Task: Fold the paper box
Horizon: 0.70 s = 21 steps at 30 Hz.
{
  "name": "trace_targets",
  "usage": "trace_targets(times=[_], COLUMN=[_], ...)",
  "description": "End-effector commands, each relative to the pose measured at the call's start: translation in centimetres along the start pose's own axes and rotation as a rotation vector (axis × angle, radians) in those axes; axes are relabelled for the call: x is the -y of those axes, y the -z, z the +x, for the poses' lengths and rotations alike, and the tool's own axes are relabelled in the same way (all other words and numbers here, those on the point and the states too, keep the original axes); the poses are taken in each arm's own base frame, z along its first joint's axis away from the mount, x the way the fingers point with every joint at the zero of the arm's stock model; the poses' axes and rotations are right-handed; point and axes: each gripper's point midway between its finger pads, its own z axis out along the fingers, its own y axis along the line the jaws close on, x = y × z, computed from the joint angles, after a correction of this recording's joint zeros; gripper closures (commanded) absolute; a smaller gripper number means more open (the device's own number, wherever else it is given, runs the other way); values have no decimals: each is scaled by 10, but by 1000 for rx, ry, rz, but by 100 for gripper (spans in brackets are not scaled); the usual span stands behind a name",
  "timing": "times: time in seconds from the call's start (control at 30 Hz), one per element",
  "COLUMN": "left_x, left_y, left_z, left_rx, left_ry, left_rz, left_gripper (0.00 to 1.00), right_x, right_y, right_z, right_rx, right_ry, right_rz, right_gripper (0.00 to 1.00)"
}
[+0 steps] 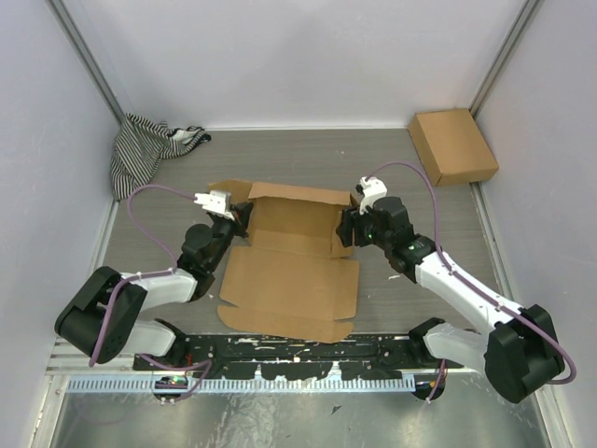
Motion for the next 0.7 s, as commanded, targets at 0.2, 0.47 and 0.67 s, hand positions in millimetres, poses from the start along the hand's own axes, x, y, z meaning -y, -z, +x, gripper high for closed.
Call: trace_targets(times=[0.2, 0.47, 0.67], left_x=[-1, 3, 5], left_y=[12, 9, 9], left_z=[11, 12, 12], left_rx=[-11, -15, -16], left_ry=[-2, 6, 7], left_rz=[0, 12, 18], left_gripper=[100, 100, 100], right_x=[-10, -18, -7], right_y=[16, 10, 3], right_z=[2, 14, 13], right_rx=[82, 89, 124], right_ry=[-31, -21, -27], right_rz=[-38, -23, 79], right_gripper=[37, 41, 38])
